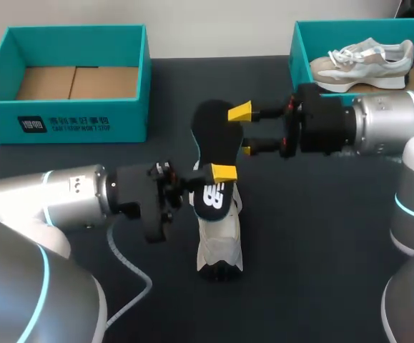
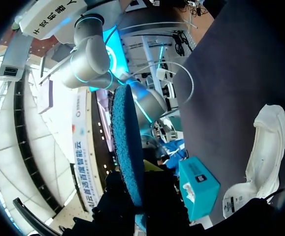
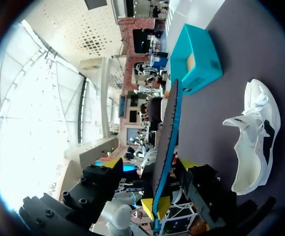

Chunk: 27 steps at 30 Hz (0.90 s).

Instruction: Take the shoe out of the shoebox, open the shoe tongue, remove and reinsert the insole, then place the shoe into the shoebox

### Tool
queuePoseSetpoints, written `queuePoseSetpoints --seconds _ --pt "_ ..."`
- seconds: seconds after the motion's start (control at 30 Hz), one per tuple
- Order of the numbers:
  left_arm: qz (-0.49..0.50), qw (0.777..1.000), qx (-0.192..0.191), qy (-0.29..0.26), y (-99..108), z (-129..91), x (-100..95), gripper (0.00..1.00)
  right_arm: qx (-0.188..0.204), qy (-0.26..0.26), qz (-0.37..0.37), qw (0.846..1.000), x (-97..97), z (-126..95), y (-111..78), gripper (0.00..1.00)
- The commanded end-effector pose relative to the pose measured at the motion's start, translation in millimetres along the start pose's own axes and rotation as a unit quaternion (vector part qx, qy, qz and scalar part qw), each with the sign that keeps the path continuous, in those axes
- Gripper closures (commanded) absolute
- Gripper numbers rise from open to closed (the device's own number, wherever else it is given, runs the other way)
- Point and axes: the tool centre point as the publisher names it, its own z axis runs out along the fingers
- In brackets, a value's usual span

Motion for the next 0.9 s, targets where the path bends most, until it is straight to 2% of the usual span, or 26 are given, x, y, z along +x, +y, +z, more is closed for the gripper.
queuePoseSetpoints --seconds 0.03,0.17,0.2,0.37,0.5,0.7,0.73,0.77,0.8,0.9 --pt "0.003 1.000 0.005 -0.001 8 13 3.8 1.00 -0.003 0.005 0.001 1.000 -6.3 11 -1.2 0.56" --pt "0.004 1.000 0.011 -0.001 7 14 4.9 1.00 -0.005 0.007 0.004 1.000 -8.4 11 -2.9 0.65" --pt "0.004 1.000 0.012 -0.002 6 14 5.0 1.00 -0.006 0.007 0.005 1.000 -8.7 11 -3.0 0.74" --pt "0.002 1.000 0.012 0.000 6 13 5.9 1.00 -0.007 0.008 0.007 1.000 -9.0 10 -2.6 0.85" --pt "0.003 1.000 0.018 0.001 5 13 6.4 1.00 0.000 0.010 0.007 1.000 -9.3 12 -0.8 1.00" --pt "-0.002 1.000 0.022 -0.002 1 13 5.6 1.00 -0.002 0.008 0.011 1.000 -9.9 12 -1.3 1.00" --pt "-0.002 1.000 0.019 -0.006 1 12 5.0 0.63 -0.003 0.007 0.012 1.000 -9.9 12 -1.6 1.00" --pt "-0.006 1.000 0.020 -0.007 0 11 3.7 0.51 -0.004 0.006 0.012 1.000 -10.0 11 -1.8 1.00" --pt "-0.007 1.000 0.020 -0.007 1 10 2.7 0.00 -0.004 0.005 0.013 1.000 -10.4 10 -1.9 1.00" --pt "-0.014 1.000 0.013 -0.009 5 3 0.3 0.00 -0.005 0.003 0.015 1.000 -11.2 7 -0.7 1.00"
